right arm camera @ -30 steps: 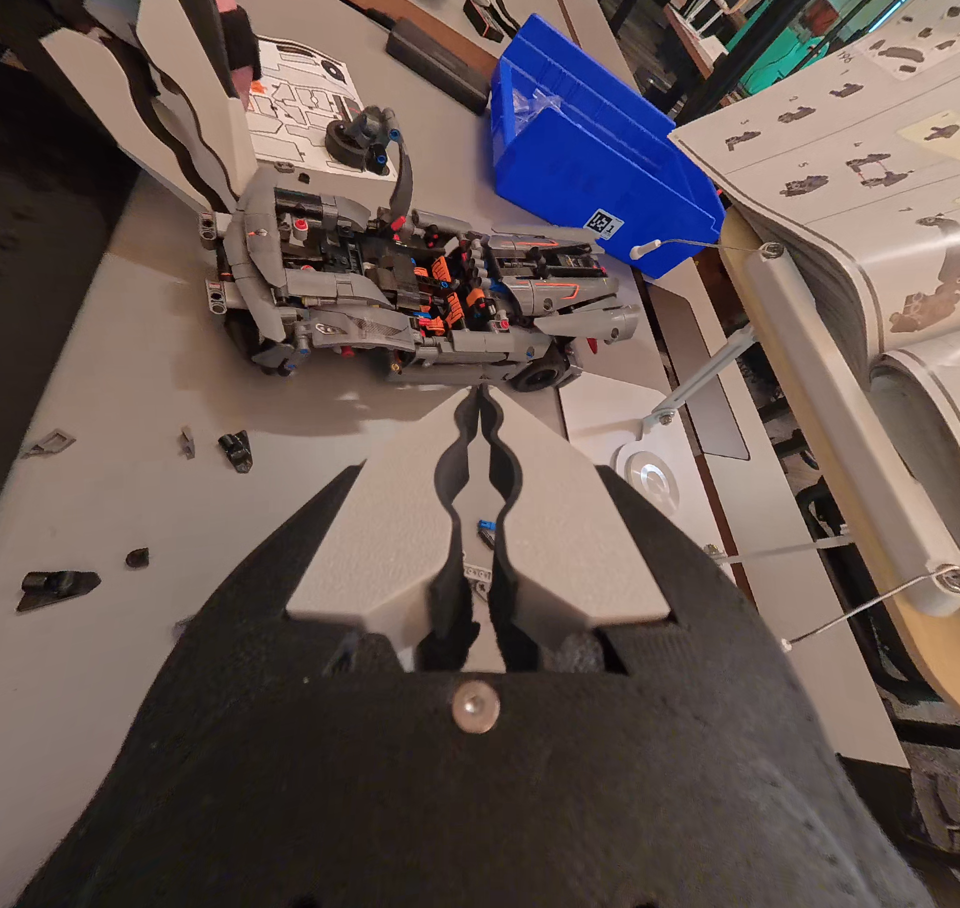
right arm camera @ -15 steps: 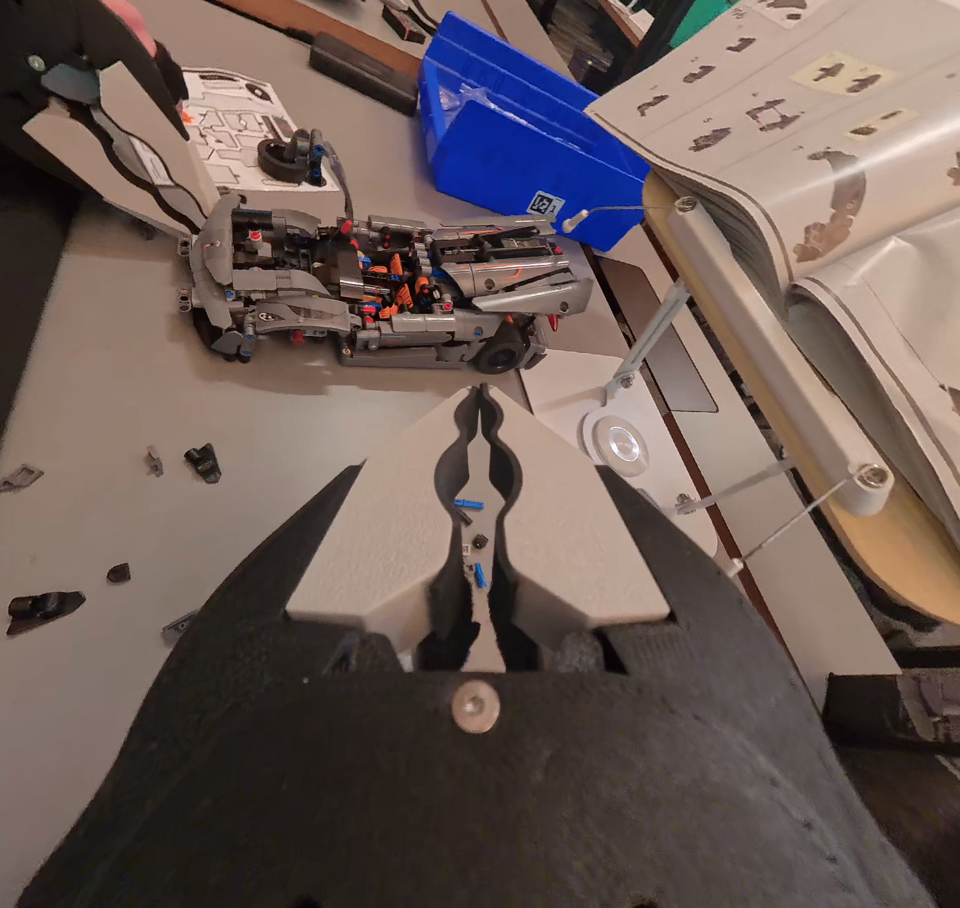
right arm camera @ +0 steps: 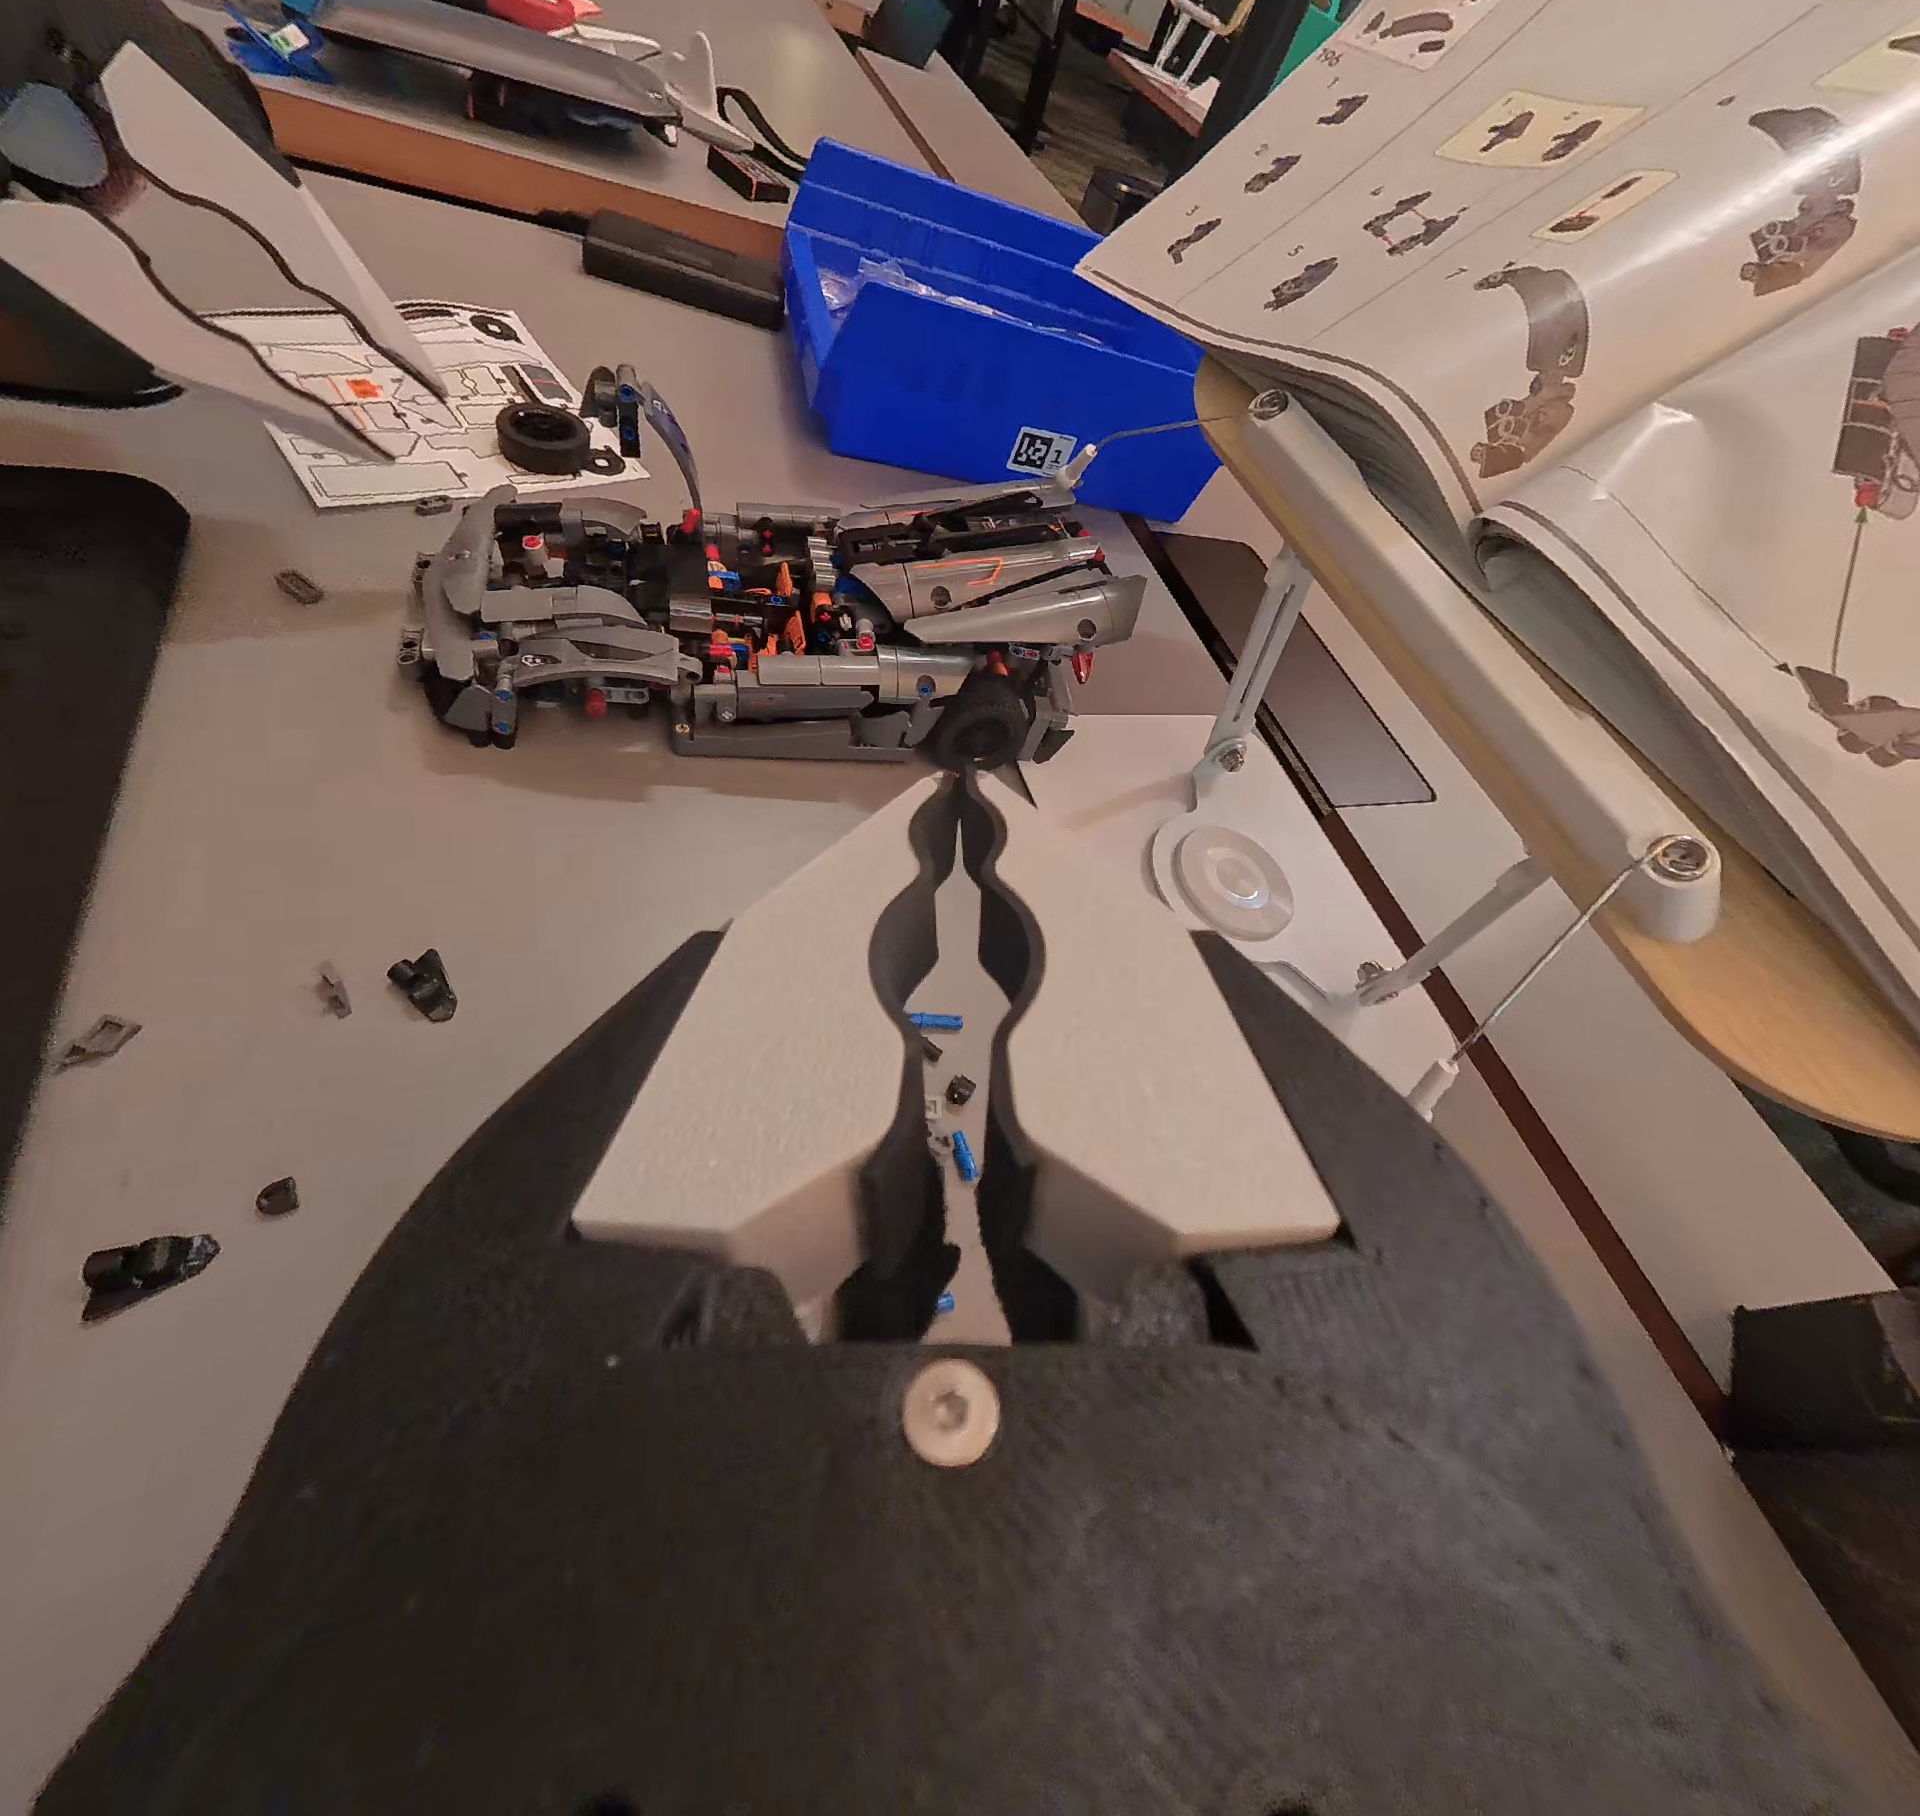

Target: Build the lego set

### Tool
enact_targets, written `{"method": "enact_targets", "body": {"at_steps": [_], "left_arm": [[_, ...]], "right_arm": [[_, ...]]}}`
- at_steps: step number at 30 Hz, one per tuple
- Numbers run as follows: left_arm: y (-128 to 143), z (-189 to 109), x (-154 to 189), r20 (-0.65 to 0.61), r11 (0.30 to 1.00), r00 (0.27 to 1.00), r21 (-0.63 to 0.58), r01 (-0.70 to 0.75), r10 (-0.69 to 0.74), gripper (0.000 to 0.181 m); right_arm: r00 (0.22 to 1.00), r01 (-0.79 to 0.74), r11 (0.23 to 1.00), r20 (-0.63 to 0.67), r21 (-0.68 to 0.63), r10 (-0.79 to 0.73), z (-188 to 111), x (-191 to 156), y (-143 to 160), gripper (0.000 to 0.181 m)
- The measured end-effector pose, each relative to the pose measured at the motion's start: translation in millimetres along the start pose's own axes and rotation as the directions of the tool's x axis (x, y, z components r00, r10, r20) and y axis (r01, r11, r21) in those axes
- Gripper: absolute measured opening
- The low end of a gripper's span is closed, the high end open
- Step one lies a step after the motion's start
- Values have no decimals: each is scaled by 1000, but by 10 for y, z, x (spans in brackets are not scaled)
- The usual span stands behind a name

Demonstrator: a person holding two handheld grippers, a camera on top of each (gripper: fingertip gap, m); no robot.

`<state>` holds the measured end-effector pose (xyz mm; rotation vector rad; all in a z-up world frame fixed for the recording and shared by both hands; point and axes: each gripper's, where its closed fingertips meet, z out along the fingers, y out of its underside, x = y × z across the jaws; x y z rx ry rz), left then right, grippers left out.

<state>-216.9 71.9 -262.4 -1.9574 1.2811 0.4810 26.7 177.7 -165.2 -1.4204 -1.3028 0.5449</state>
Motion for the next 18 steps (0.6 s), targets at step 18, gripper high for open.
{"method": "enact_targets", "body": {"at_steps": [18], "left_arm": [[-704,582,314,-47,960,961,-52,-274,272,61]], "right_arm": [[1000,-17,1000,16,26,16,-27,4,-50,0]]}}
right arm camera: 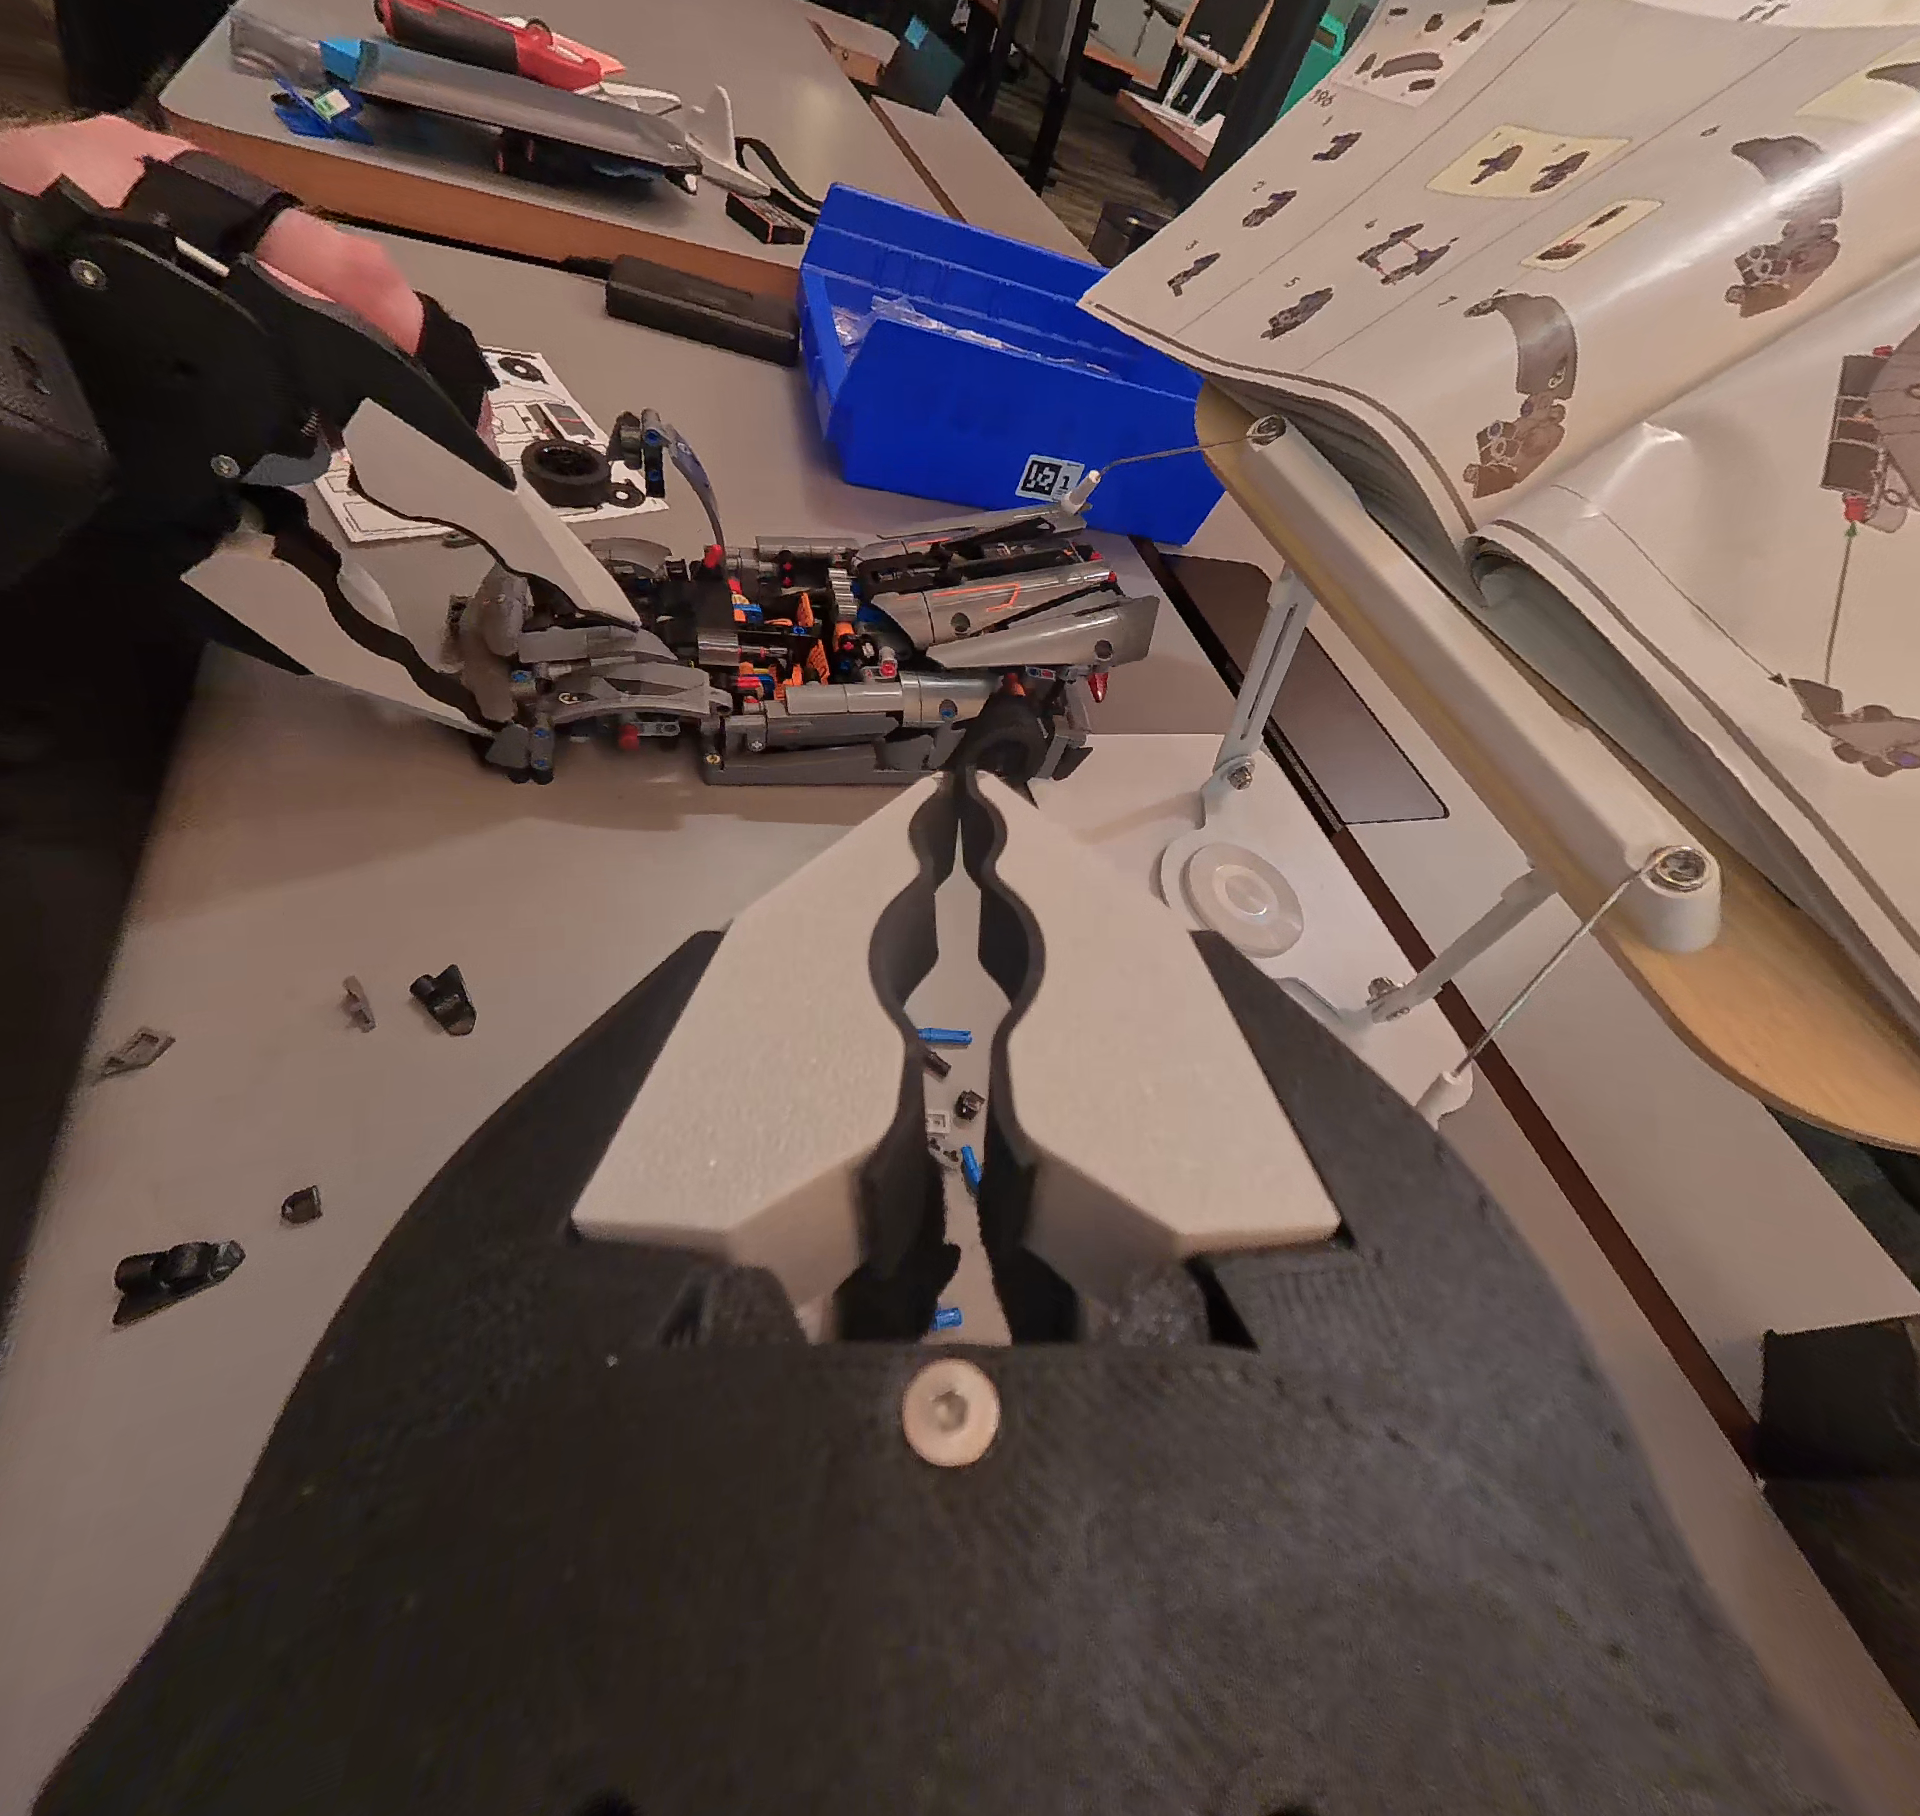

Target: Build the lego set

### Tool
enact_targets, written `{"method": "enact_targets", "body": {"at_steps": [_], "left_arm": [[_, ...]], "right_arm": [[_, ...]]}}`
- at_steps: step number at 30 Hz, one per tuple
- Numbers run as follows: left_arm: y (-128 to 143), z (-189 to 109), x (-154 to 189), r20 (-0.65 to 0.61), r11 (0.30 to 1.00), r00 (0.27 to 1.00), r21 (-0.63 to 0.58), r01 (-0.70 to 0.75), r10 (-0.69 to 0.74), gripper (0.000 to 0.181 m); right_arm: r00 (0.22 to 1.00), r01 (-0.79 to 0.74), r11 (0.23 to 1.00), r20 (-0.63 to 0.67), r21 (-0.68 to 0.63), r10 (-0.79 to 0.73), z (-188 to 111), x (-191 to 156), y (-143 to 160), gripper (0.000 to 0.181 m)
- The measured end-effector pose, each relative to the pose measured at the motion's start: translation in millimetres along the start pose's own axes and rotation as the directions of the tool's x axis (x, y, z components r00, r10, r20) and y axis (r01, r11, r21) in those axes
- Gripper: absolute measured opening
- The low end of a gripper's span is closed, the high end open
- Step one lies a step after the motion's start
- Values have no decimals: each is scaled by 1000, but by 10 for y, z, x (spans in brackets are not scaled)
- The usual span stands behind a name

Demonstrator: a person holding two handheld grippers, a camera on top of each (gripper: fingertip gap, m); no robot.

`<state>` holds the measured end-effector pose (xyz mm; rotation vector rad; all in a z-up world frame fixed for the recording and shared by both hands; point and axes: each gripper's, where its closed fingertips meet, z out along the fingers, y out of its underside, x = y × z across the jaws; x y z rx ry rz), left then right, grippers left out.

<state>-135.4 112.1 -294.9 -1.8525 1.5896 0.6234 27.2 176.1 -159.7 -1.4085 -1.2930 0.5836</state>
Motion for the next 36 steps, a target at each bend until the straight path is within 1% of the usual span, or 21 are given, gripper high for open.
{"method": "enact_targets", "body": {"at_steps": [2,10,13,15,16,18,20,22,25,27,29,30,32,36], "left_arm": [[-5,-3,-20,13,1000,1000,1,7,-7,65],[-38,4,-52,-14,999,999,13,37,-37,74],[-24,-109,-101,7,997,998,53,60,-60,73],[57,-259,-152,31,992,994,71,104,-107,71],[133,-338,-192,52,988,989,74,135,-139,68],[342,-467,-215,66,979,978,58,195,-199,68],[508,-527,-169,33,962,963,55,267,-269,68],[578,-505,-108,-6,949,952,69,307,-307,70],[641,-366,-30,-32,958,958,39,286,-284,70],[581,-293,51,-74,966,965,55,254,-250,56],[594,-196,84,-93,967,963,22,254,-251,57],[555,-180,93,-113,961,957,36,274,-268,52],[532,-167,59,-111,953,950,49,299,-293,46],[484,-173,56,-105,952,949,47,302,-296,41]], "right_arm": [[1000,2,1000,8,-3,-2,17,-26,1,0],[999,-2,999,35,-48,3,109,-84,104,0],[999,4,999,41,-54,-2,117,-107,110,0],[999,2,998,52,-67,1,127,-123,137,0],[998,-12,996,61,-86,17,136,-126,177,0],[993,-57,989,99,-135,70,160,-155,288,0],[991,-79,983,91,-165,95,175,-124,370,2],[990,-89,981,94,-172,107,179,-118,401,2],[990,-88,978,90,-189,106,194,-114,461,1],[991,-86,974,84,-210,106,205,-99,519,0],[991,-90,972,79,-218,109,204,-79,548,0],[991,-94,972,78,-216,113,202,-72,552,0],[990,-97,971,75,-218,116,199,-60,560,0],[991,-99,971,70,-217,117,185,-39,560,0]]}}
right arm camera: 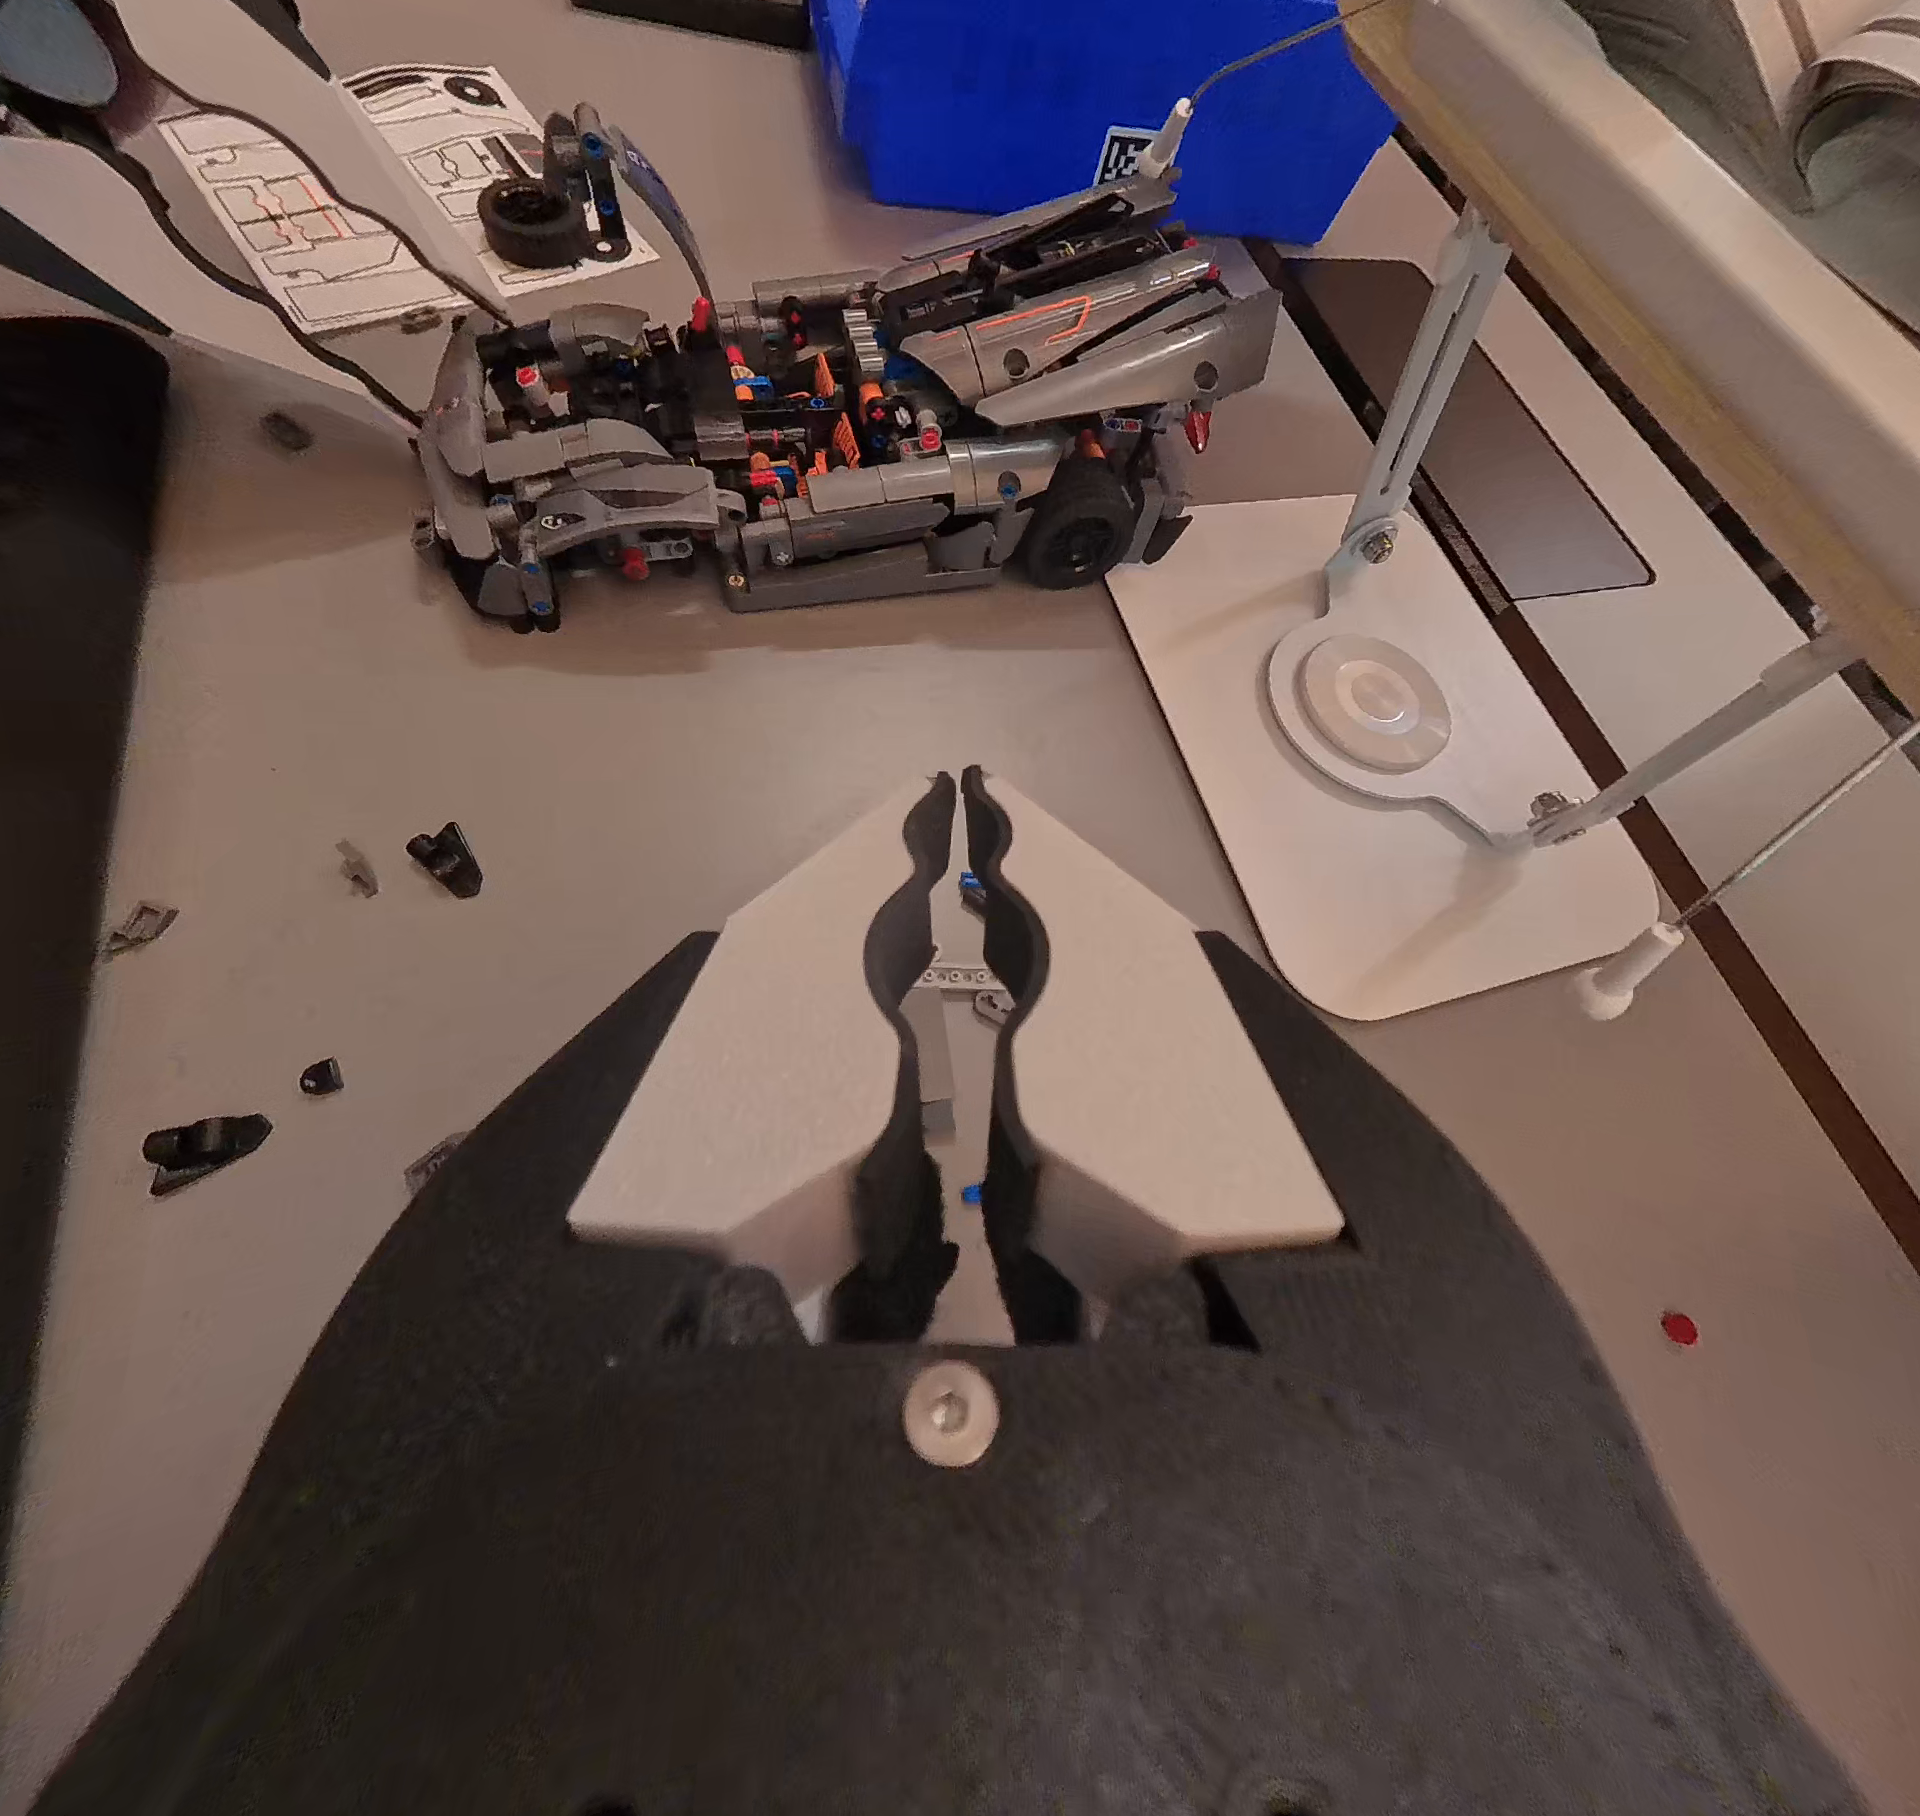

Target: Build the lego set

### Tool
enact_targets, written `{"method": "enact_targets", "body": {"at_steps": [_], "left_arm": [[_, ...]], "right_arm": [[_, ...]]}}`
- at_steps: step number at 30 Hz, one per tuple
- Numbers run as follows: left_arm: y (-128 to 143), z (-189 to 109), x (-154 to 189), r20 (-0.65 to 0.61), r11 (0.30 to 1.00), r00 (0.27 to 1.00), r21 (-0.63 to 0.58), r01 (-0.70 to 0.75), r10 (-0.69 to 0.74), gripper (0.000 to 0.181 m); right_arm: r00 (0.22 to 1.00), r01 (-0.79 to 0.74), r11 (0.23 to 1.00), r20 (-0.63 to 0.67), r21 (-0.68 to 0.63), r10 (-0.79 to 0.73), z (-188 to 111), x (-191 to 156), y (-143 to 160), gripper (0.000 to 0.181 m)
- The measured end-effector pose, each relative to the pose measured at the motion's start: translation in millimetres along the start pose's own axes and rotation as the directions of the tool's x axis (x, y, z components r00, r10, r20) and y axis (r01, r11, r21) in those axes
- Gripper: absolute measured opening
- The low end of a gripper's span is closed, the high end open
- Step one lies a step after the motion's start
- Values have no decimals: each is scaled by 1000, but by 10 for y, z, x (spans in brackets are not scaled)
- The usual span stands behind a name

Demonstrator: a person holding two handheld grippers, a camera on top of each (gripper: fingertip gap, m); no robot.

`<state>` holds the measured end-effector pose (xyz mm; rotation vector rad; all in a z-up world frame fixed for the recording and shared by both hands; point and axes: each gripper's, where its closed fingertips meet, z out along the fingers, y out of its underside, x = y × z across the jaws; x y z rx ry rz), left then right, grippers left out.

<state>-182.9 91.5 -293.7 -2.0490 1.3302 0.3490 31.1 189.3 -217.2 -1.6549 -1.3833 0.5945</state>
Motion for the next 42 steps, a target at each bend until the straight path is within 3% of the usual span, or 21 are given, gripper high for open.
{"method": "enact_targets", "body": {"at_steps": [11,15,19,23,27,33,37,42], "left_arm": [[-620,132,225,-25,997,997,2,-80,80,39],[-995,206,370,-107,994,991,76,-75,83,44],[-1229,56,202,-28,983,996,165,-83,89,45],[-1043,-99,-217,53,976,995,205,71,-84,52],[-865,-43,-285,68,980,992,179,90,-103,52],[-870,149,-146,131,993,991,111,-43,28,49],[-885,112,-288,288,987,950,70,-147,121,41],[-850,120,-319,353,971,910,6,-237,220,30]], "right_arm": [[1000,-4,1000,-10,8,4,-34,23,-12,0],[1000,-7,1000,-14,17,7,-58,36,-26,0],[1000,-14,999,-19,31,15,-94,59,-41,0],[999,-29,998,-21,56,31,-134,86,-77,0],[999,-27,998,-20,53,28,-120,74,-76,0],[1000,-23,999,-18,25,23,-63,60,-26,0],[1000,-15,1000,-15,17,15,-43,43,-24,0],[1000,-12,1000,-13,19,12,-43,35,-32,0]]}}
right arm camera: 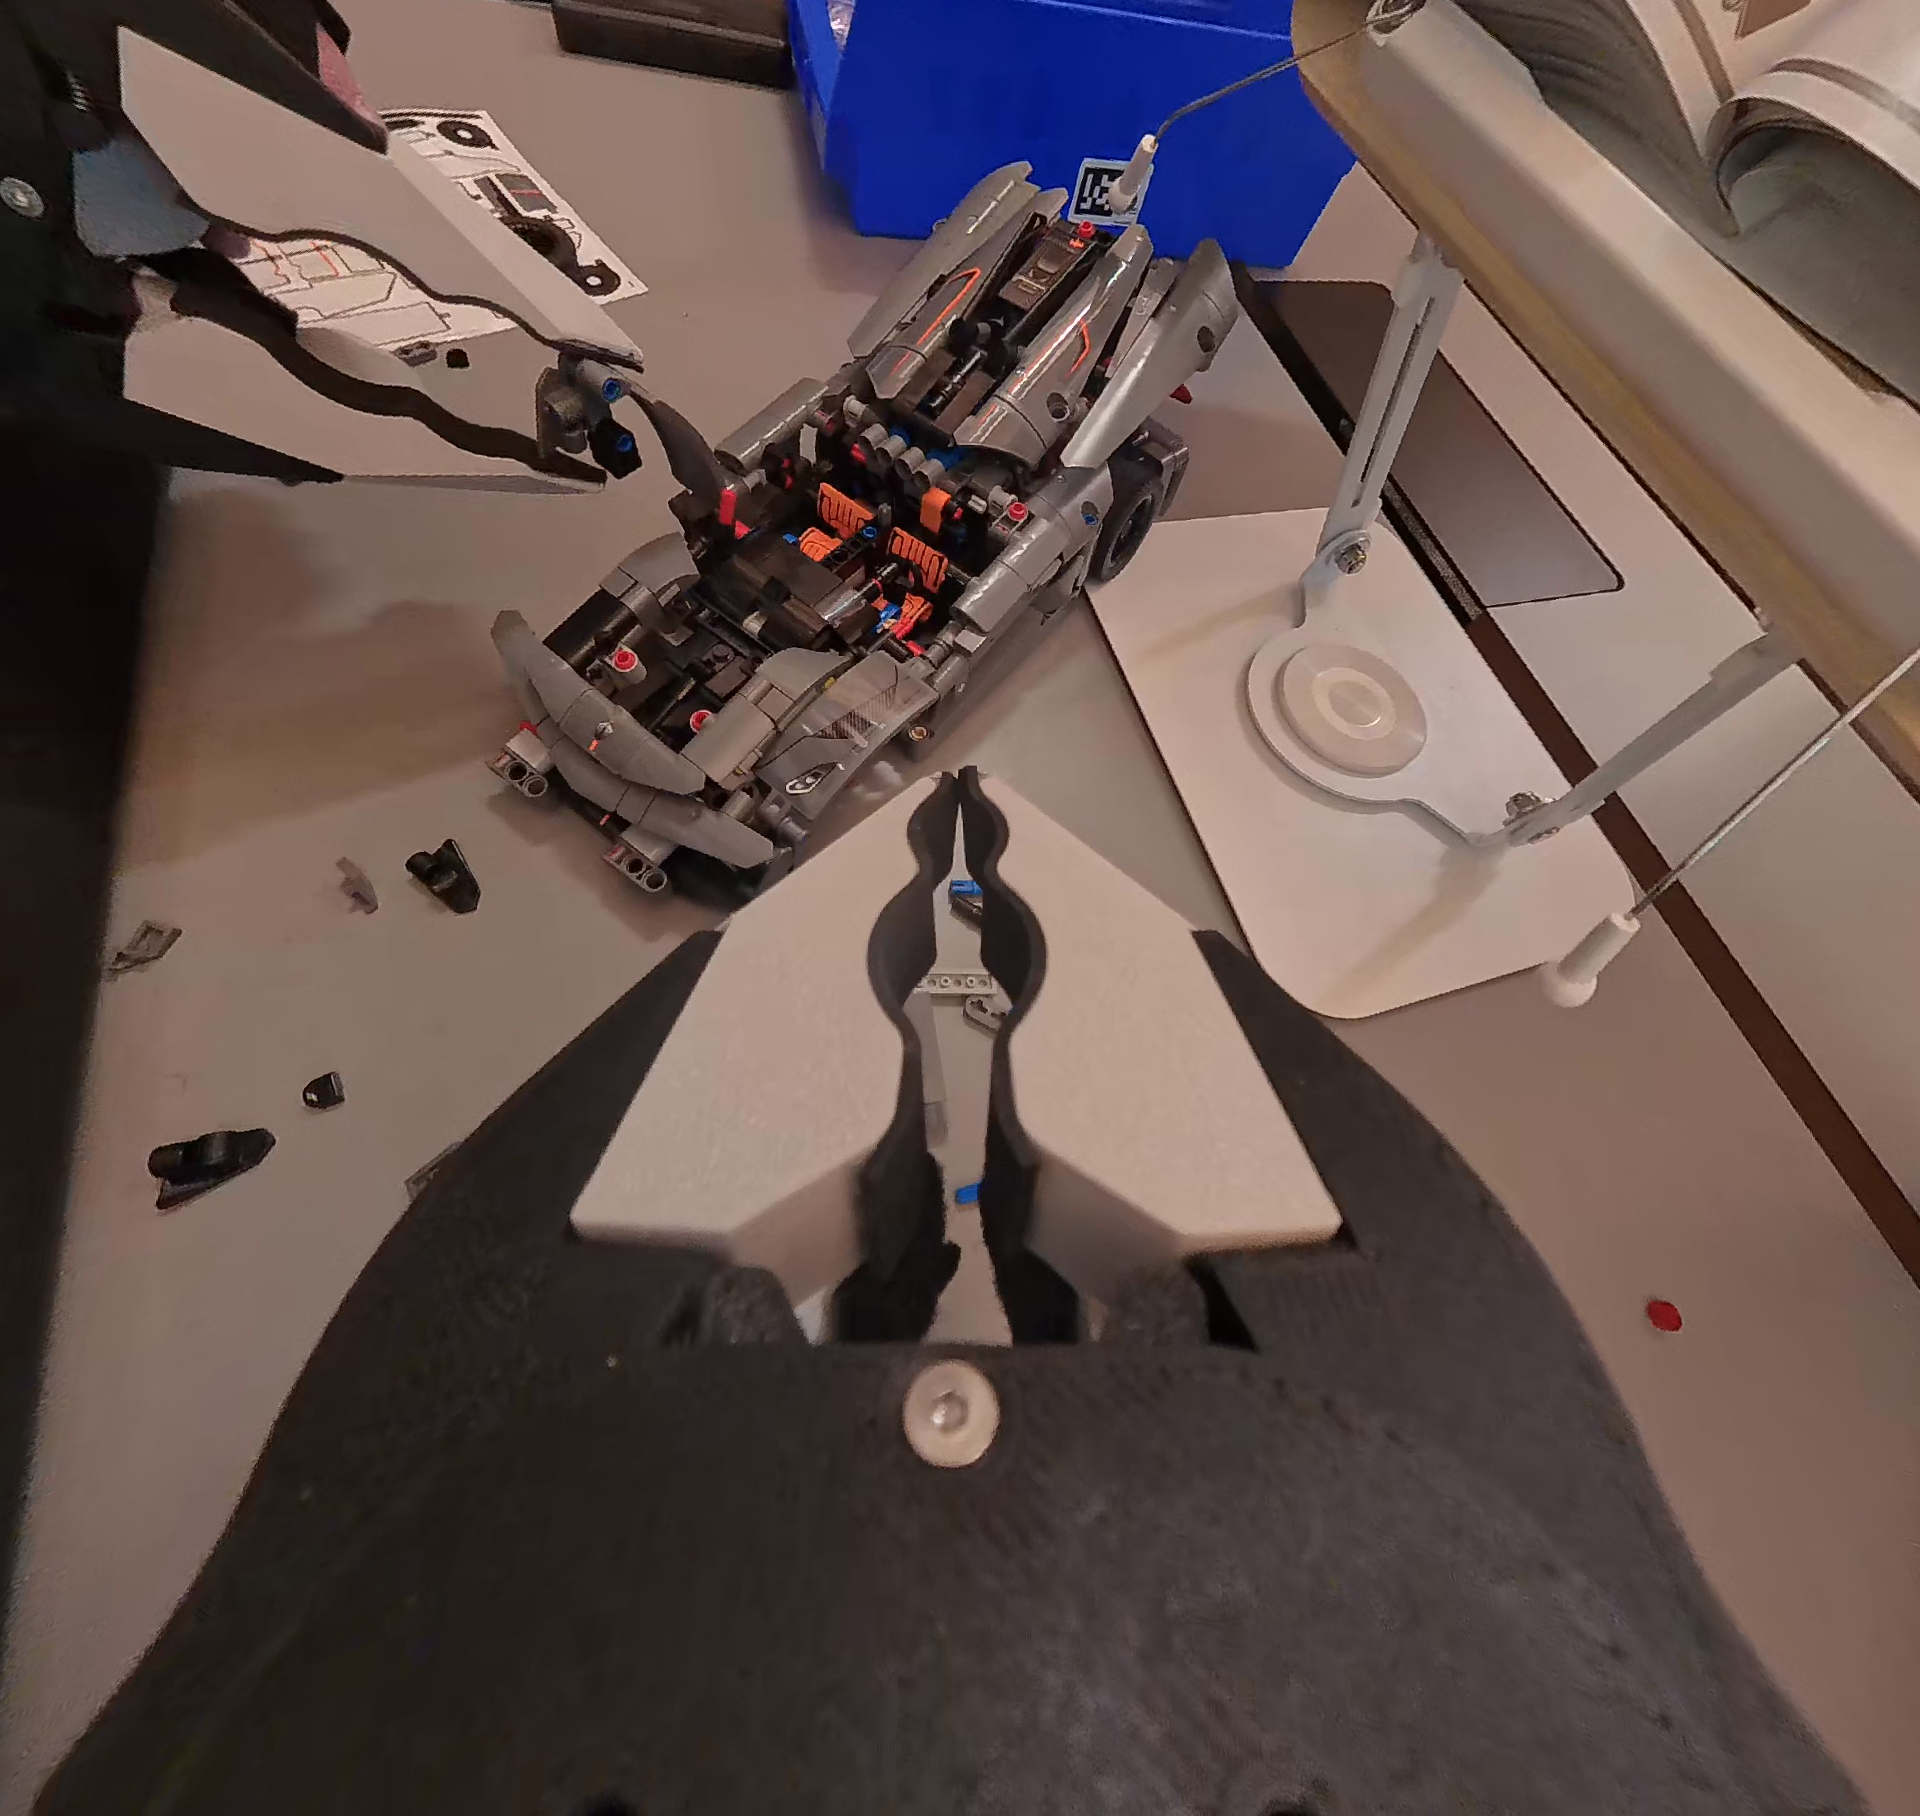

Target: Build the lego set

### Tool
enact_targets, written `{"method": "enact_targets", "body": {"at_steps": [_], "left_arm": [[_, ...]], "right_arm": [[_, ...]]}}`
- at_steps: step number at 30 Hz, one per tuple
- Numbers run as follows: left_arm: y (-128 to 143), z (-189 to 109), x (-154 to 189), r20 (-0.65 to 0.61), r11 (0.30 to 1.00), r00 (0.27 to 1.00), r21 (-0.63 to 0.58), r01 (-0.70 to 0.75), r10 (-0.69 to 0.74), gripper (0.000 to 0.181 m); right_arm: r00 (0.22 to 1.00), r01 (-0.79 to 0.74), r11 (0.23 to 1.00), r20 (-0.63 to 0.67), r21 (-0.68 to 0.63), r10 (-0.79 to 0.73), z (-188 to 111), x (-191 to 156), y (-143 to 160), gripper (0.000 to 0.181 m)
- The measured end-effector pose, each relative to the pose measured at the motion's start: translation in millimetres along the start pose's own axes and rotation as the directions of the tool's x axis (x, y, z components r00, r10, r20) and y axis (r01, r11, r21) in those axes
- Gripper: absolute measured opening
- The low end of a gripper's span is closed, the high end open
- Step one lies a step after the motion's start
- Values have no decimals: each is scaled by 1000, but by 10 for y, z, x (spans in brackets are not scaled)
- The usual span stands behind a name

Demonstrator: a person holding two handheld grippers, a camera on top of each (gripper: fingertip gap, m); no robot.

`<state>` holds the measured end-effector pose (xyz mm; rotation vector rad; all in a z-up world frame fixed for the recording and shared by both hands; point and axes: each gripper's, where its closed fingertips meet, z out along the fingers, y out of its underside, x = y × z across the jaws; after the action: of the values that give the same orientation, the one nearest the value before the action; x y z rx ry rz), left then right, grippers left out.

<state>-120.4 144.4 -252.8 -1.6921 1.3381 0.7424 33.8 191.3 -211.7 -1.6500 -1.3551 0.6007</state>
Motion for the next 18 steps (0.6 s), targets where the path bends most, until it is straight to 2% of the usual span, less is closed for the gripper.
{"method": "enact_targets", "body": {"at_steps": [5,12,16,18], "left_arm": [[4,-11,-9,-13,1000,1000,4,21,-21,30],[-98,-96,28,-170,980,969,60,190,-178,29],[-160,-133,40,-293,941,909,72,332,-298,30],[-236,-175,56,-389,889,837,86,449,-385,32]], "right_arm": [[1000,3,1000,2,6,-3,-11,-10,-21,0],[1000,10,1000,12,7,-10,4,-46,-38,0],[1000,15,1000,18,-1,-15,26,-64,-28,0],[1000,14,1000,21,2,-14,27,-69,-33,0]]}}
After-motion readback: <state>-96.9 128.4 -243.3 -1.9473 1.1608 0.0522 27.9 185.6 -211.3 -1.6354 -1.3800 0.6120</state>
